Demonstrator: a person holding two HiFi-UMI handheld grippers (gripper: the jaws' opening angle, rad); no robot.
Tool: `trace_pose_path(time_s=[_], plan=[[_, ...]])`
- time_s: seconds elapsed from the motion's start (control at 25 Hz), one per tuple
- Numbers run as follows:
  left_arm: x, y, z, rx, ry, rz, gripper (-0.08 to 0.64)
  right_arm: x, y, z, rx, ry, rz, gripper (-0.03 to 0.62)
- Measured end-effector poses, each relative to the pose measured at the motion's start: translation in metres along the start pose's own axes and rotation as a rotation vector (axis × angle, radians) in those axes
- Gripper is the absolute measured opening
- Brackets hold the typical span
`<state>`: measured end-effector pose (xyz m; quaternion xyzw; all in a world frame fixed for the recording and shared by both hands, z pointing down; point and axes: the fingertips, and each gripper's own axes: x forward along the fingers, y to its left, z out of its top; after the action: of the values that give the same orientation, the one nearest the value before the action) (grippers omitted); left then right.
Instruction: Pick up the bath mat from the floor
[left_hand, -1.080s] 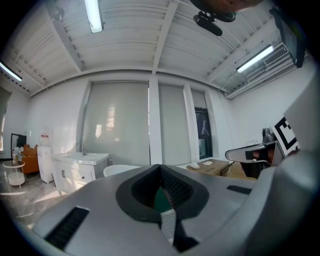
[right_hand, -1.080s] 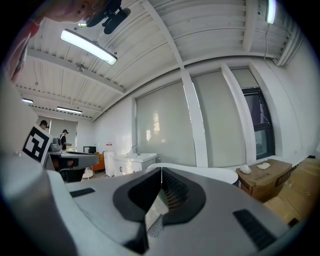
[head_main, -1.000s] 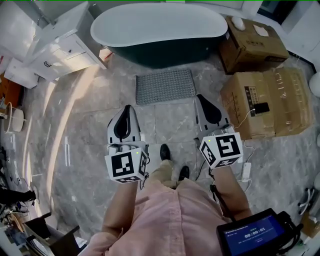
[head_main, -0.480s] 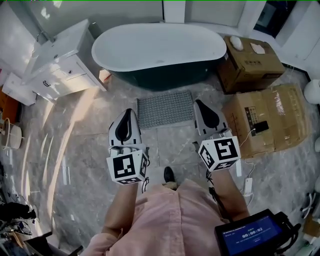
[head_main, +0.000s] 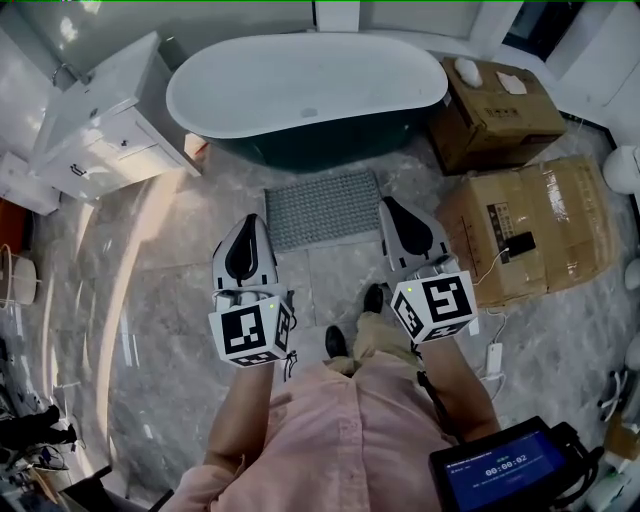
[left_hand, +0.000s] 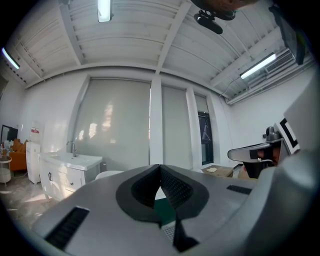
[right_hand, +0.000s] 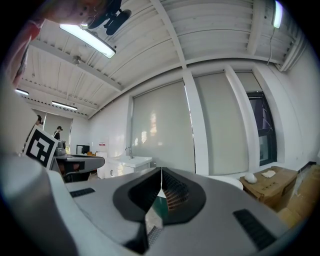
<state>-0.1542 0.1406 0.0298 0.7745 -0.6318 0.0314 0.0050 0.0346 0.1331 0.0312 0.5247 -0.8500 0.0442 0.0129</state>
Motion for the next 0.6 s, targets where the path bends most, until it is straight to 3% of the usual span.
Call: trace_pose_path(time_s=[0.6], plan=[[0.112,-0.015,-0.024,0.053,0.103,0.022,0.025,0.087,-0.096,-0.031,0.089,0.048,0.004,0.018]])
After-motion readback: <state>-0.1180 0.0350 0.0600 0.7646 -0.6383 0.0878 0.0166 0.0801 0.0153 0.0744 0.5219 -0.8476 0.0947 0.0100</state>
